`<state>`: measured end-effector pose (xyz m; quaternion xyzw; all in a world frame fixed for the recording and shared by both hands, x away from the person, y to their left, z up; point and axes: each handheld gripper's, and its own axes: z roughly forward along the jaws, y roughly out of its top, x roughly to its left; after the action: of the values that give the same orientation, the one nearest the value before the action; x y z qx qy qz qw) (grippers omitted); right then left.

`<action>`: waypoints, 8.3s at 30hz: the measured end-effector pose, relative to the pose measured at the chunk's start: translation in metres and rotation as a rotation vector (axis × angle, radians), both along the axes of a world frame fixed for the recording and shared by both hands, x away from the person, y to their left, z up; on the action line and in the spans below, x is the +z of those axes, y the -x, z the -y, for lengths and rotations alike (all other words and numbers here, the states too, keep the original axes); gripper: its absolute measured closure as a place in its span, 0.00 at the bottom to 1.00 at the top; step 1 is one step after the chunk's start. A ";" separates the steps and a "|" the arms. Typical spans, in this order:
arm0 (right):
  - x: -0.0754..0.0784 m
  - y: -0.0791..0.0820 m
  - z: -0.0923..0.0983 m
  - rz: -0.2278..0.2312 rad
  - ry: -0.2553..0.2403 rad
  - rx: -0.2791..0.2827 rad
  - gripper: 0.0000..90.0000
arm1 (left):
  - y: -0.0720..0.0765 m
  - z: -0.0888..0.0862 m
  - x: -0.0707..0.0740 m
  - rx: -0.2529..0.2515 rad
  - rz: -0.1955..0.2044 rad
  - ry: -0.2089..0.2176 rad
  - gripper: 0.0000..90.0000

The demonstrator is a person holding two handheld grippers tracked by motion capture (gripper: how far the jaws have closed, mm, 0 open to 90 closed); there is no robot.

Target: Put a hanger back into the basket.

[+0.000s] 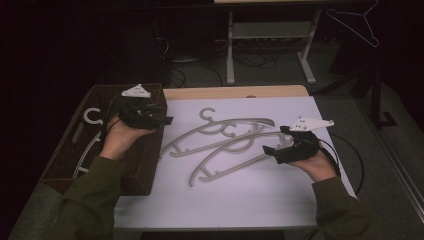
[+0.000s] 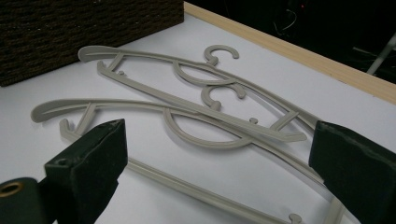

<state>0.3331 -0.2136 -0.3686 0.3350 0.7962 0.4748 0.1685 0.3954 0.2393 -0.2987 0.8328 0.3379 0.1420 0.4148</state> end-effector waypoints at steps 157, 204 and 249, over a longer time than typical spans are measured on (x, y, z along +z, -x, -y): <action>-0.004 -0.001 -0.005 -0.022 0.005 0.045 0.06 | 0.011 0.082 0.007 -0.038 0.096 -0.100 0.92; -0.005 -0.004 -0.006 -0.032 0.008 0.034 0.06 | 0.058 -0.201 0.068 0.388 0.138 0.018 0.92; -0.006 -0.004 -0.006 -0.035 0.015 0.030 0.06 | 0.024 -0.207 -0.024 0.481 -0.046 -0.110 0.91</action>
<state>0.3373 -0.2079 -0.3748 0.3301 0.8075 0.4654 0.1498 0.3709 0.4467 -0.3228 0.7528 0.5274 0.2360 0.3152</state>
